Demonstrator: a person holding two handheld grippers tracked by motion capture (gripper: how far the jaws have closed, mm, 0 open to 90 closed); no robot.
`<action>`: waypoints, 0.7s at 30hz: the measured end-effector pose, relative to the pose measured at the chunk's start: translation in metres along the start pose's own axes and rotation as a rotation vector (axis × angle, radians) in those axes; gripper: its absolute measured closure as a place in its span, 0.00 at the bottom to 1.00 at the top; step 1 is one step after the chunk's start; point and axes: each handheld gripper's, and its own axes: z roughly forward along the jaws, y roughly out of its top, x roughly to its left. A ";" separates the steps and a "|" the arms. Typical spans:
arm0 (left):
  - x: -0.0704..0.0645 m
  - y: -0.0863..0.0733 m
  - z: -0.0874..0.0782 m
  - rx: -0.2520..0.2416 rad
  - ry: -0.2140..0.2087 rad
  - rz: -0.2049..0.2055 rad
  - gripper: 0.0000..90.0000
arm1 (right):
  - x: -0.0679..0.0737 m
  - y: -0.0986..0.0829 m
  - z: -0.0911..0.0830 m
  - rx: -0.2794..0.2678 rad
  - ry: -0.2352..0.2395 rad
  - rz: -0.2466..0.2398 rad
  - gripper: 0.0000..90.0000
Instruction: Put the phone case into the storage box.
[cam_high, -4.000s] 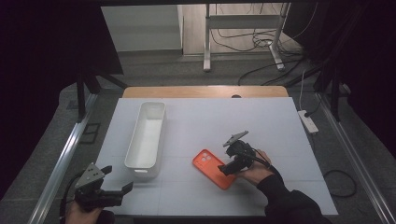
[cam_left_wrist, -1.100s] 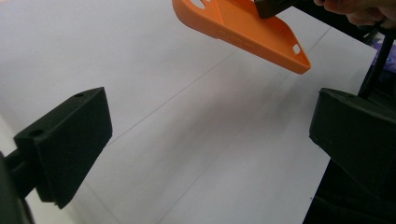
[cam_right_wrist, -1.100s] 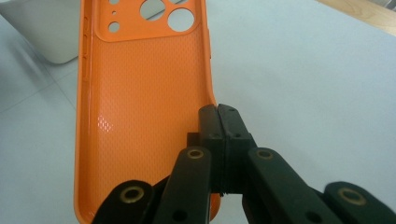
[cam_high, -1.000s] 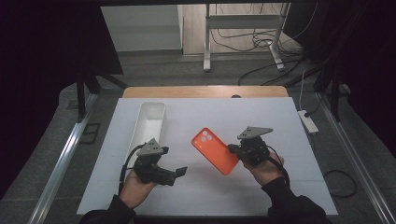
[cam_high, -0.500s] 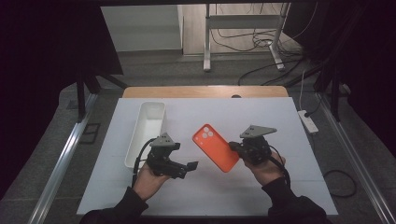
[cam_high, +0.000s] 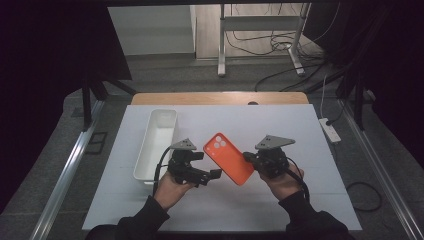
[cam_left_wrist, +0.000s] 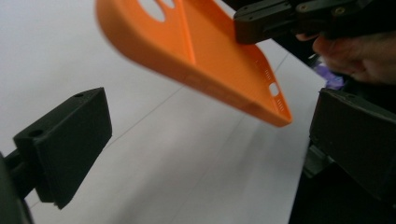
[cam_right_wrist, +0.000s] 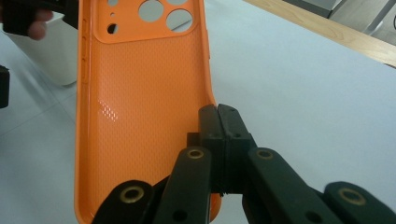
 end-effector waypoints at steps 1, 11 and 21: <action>0.000 0.001 0.002 0.000 -0.011 -0.007 0.00 | 0.000 0.000 0.000 0.000 0.000 -0.002 1.00; -0.001 0.004 0.013 0.020 -0.063 -0.036 0.12 | 0.010 0.001 0.002 -0.014 0.008 -0.016 1.00; 0.003 0.003 0.018 0.016 -0.104 -0.091 0.37 | 0.015 0.001 0.003 -0.021 0.008 -0.028 0.99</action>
